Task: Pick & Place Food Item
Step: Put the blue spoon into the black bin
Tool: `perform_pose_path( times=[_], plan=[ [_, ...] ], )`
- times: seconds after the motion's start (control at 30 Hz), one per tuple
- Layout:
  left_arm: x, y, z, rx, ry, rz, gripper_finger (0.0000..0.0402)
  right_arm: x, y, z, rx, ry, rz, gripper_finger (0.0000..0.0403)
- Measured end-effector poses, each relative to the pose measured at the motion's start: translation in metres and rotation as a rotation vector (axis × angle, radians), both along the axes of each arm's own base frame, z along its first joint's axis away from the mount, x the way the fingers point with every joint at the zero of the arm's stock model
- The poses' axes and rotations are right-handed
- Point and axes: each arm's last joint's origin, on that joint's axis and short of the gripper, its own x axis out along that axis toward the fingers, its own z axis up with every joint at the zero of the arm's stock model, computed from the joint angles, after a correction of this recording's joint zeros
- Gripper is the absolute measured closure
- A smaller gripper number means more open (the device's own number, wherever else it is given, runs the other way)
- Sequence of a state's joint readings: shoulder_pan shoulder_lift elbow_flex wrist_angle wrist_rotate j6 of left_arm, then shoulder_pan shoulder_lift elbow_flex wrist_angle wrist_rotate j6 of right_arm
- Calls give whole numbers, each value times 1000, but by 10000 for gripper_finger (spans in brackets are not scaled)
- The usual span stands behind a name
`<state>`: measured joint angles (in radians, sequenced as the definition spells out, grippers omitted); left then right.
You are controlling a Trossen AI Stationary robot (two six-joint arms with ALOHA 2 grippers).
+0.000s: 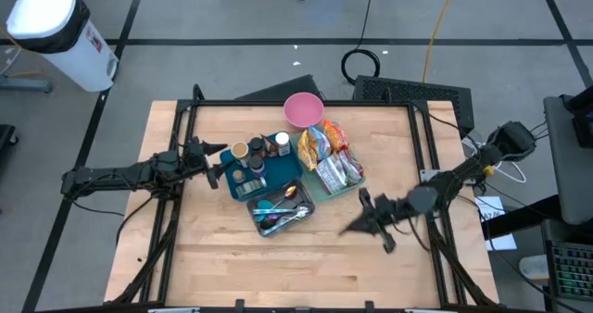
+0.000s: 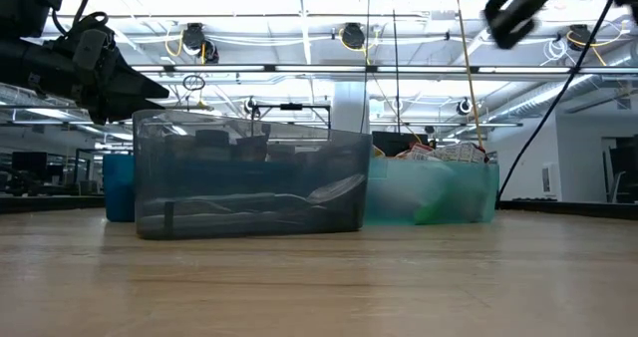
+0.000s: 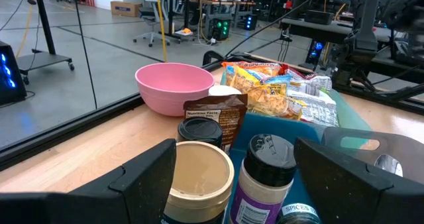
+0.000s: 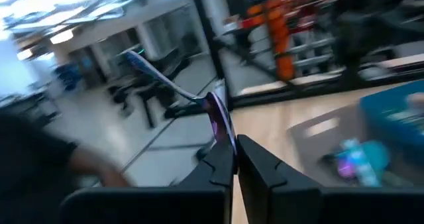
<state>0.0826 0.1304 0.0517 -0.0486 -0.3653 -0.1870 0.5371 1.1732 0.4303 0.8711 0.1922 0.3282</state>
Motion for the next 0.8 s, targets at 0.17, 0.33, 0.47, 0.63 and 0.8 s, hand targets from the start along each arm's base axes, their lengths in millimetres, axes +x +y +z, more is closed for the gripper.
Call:
perform_pose_path(
  times=[0.17, 0.33, 0.47, 0.63, 0.8],
  plan=[
    [0, 0, 0, 0, 0, 0, 94, 26, -30, 6, -9, 54, -179, 402],
    [0, 0, 0, 0, 0, 0, 94, 57, -42, 1, -160, 247, -374, 402],
    [0, 0, 0, 0, 0, 0, 94, 86, -40, -3, -337, 416, -501, 402],
    [0, 0, 0, 0, 0, 0, 94, 123, -29, -5, -481, 518, -491, 402],
    [0, 0, 0, 0, 0, 0, 94, 154, -22, -9, -569, 560, -479, 402]
  ],
)
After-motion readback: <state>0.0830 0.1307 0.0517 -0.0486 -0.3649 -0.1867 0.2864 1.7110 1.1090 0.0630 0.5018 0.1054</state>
